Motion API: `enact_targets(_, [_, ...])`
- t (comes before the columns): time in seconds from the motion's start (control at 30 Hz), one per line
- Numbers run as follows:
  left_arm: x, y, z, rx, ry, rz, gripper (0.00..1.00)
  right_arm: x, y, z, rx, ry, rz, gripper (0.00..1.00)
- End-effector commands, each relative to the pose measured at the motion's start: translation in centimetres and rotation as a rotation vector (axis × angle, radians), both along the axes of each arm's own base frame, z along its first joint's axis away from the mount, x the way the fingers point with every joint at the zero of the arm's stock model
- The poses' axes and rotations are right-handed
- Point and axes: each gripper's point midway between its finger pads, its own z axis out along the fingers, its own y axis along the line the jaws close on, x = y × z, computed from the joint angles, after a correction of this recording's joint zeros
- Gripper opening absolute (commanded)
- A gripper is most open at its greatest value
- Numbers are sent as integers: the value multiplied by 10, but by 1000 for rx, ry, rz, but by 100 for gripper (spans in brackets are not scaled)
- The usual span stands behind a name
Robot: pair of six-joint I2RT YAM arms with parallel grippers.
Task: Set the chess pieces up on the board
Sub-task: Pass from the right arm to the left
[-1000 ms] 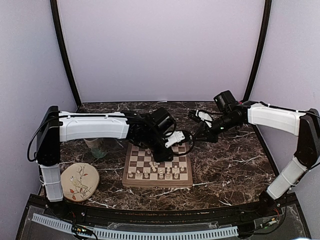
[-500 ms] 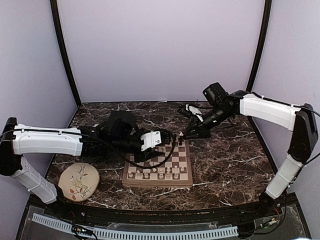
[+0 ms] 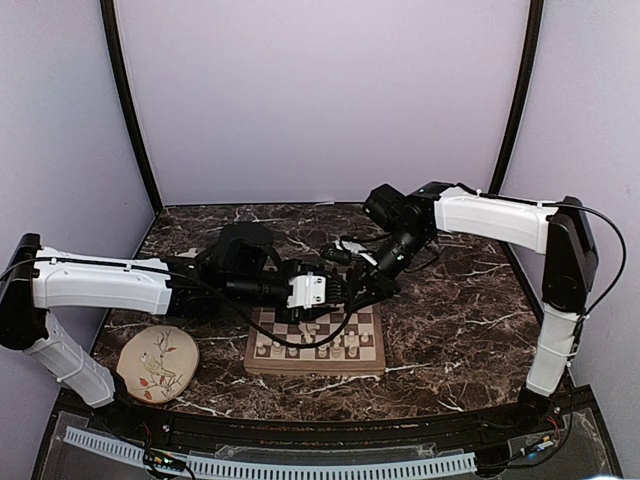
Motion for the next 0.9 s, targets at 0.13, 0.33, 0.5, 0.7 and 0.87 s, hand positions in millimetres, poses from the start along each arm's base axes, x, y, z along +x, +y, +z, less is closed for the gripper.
enact_targets(0.13, [-14,-11,-11,57,58,-89,43,-12,7,11,23,32,45,14])
enact_targets(0.33, [-5,-13,-14,70,43,-56,38,-17,7,11,23,45,55,14])
enact_targets(0.5, [-3,-12,-14,70,29,-40,33,-19,7,11,24,54,61,14])
enact_targets(0.7, [-2,-12,-13,67,27,-37,27,-22,8,12,28,63,69,14])
enact_targets(0.87, [-3,-13,-16,72,33,-41,27,-22,8,13,29,64,72,14])
